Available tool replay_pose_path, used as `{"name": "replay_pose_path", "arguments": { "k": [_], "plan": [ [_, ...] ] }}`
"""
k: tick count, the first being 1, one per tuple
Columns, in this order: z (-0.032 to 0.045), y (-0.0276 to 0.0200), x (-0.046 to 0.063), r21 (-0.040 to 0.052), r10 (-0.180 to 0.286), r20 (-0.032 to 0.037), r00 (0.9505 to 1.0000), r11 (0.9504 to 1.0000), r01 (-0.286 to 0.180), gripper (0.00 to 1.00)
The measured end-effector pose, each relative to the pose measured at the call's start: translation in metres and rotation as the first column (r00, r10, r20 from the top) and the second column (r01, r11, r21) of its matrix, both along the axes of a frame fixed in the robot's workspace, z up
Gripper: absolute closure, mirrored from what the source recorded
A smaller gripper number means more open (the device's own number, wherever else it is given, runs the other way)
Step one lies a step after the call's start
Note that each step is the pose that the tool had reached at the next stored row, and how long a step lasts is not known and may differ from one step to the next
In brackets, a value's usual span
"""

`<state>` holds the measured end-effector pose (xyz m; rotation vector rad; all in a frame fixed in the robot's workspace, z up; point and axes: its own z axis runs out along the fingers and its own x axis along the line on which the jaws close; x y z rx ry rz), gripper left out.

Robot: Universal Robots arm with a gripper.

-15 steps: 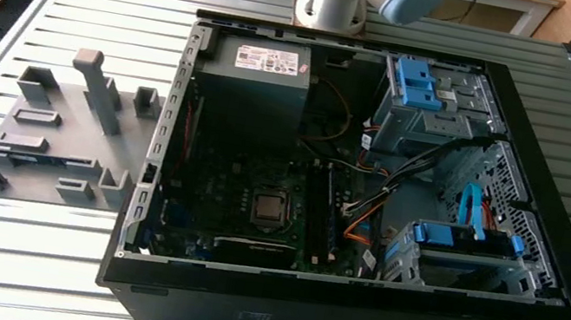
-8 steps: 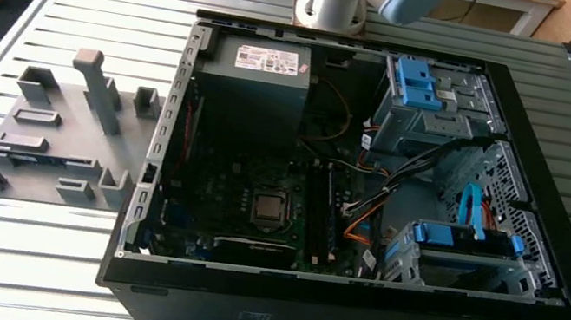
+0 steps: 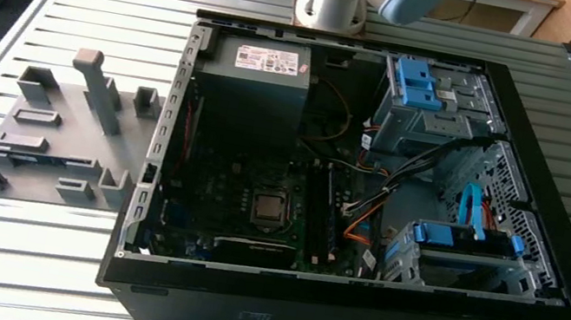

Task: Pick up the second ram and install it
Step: 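Pick up the second ram and move it above second insertion slot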

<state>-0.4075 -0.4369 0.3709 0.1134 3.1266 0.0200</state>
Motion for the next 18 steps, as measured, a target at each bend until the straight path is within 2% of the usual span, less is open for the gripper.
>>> {"name": "replay_pose_path", "arguments": {
  "k": [10, 18],
  "plan": [
    [0.0000, 0.0000, -0.0005, 0.0000, 0.001, 0.0000, 1.0000, 1.0000, -0.001, 0.89],
    [0.0000, -0.0012, -0.0007, 0.0000, 0.040, 0.0000, 0.9992, 0.9992, -0.040, 0.89]
  ]
}}
